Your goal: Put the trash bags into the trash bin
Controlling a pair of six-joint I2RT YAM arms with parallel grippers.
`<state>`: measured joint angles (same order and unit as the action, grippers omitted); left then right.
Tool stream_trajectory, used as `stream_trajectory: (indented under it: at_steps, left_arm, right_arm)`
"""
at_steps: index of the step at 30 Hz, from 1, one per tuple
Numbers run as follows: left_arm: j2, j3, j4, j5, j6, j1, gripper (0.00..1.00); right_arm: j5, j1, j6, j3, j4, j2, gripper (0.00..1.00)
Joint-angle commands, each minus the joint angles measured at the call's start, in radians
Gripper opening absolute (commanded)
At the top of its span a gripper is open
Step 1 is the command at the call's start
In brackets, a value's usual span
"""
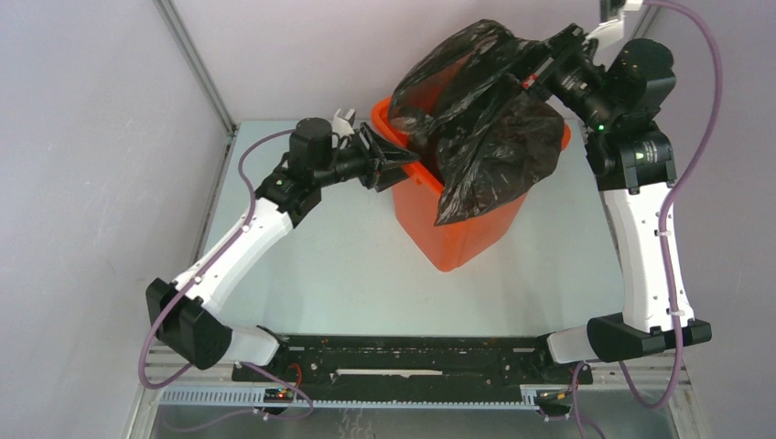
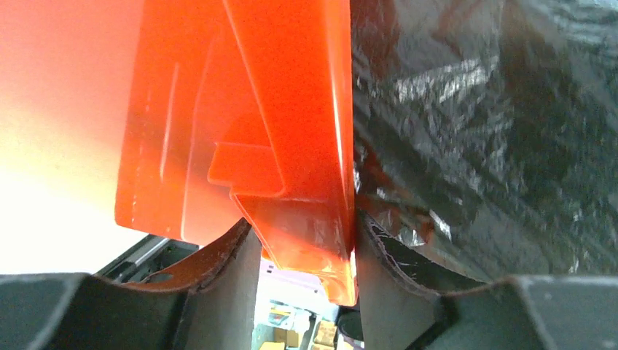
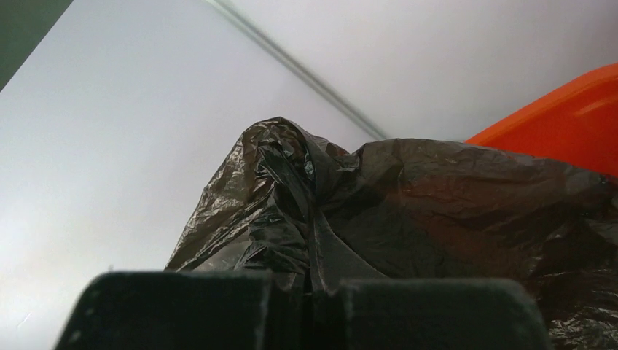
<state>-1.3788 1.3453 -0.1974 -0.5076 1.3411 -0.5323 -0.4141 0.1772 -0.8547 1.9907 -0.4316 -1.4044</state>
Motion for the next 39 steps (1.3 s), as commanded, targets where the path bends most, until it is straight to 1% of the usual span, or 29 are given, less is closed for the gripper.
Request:
stream_trajectory:
  at_steps: [1,4,8,9,10,12,13,15,18,20,21,22,23,25,26,29,32,33,34,35,37,39]
  left_arm:
    - [0.106,-0.045,-0.118,-0.134,-0.202,0.039,0.00]
    - [0.142,0.001,-0.262,-0.148,-0.321,0.065,0.01]
    - [0.145,0.057,-0.446,-0.116,-0.477,0.130,0.00]
    - [0.134,0.109,-0.522,-0.088,-0.523,0.142,0.00]
    - [0.119,0.176,-0.636,-0.054,-0.591,0.145,0.00]
    - [0.098,0.301,-0.762,-0.004,-0.697,0.144,0.00]
    - [0.097,0.326,-0.788,0.013,-0.718,0.146,0.00]
    - [0.112,0.318,-0.782,0.018,-0.700,0.146,0.00]
    - [0.121,0.247,-0.706,-0.063,-0.610,0.146,0.01]
    - [0.105,0.242,-0.721,-0.068,-0.606,0.144,0.10]
    - [0.101,0.243,-0.732,-0.060,-0.606,0.144,0.20]
    - [0.102,0.246,-0.737,-0.051,-0.607,0.144,0.25]
    - [0.102,0.264,-0.745,-0.036,-0.614,0.144,0.38]
    - [0.095,0.313,-0.771,-0.017,-0.638,0.144,0.56]
    - [0.091,0.333,-0.786,-0.007,-0.651,0.144,0.62]
    - [0.100,0.360,-0.821,0.023,-0.666,0.156,0.71]
    - [0.117,0.424,-0.885,0.037,-0.684,0.170,0.75]
    - [0.133,0.435,-0.904,0.065,-0.699,0.171,0.81]
    - [0.152,0.443,-0.919,0.103,-0.714,0.172,0.89]
    - [0.172,0.453,-0.937,0.143,-0.725,0.173,0.96]
    - [0.206,0.482,-0.962,0.214,-0.725,0.179,0.98]
    - [0.249,0.480,-0.928,0.221,-0.706,0.178,1.00]
  right_arm:
    - [-0.011,0.067,-0.002,0.074,0.003,-0.037,0.00]
    - [-0.041,0.061,-0.032,0.157,-0.063,-0.079,0.00]
    - [-0.005,0.074,-0.050,0.151,-0.063,-0.069,0.00]
    - [0.016,0.085,-0.050,0.147,-0.068,-0.063,0.00]
    - [0.030,0.095,-0.050,0.144,-0.081,-0.059,0.00]
    - [0.048,0.111,-0.046,0.146,-0.116,-0.054,0.00]
    - [0.063,0.120,-0.040,0.148,-0.132,-0.051,0.00]
    - [0.093,0.134,-0.028,0.162,-0.172,-0.047,0.00]
    - [0.154,0.161,-0.007,0.166,-0.223,-0.033,0.00]
    - [0.168,0.173,-0.002,0.142,-0.239,-0.022,0.00]
    - [0.174,0.177,-0.002,0.128,-0.241,-0.015,0.00]
    - [0.182,0.180,-0.003,0.114,-0.240,-0.007,0.00]
    - [0.189,0.183,-0.002,0.097,-0.234,0.004,0.00]
    - [0.190,0.183,0.003,0.063,-0.205,0.025,0.00]
    - [0.185,0.181,0.018,0.051,-0.187,0.033,0.00]
    - [0.180,0.166,0.062,0.039,-0.174,0.036,0.00]
    - [0.127,0.131,0.032,0.015,-0.134,0.034,0.00]
    - [0.121,0.131,0.028,-0.013,-0.095,0.041,0.00]
    - [0.114,0.133,0.019,-0.050,-0.054,0.051,0.00]
    - [0.101,0.133,0.000,-0.084,-0.006,0.059,0.00]
    - [0.070,0.128,-0.034,-0.119,0.041,0.059,0.00]
    - [0.058,0.137,-0.038,-0.120,0.043,0.049,0.00]
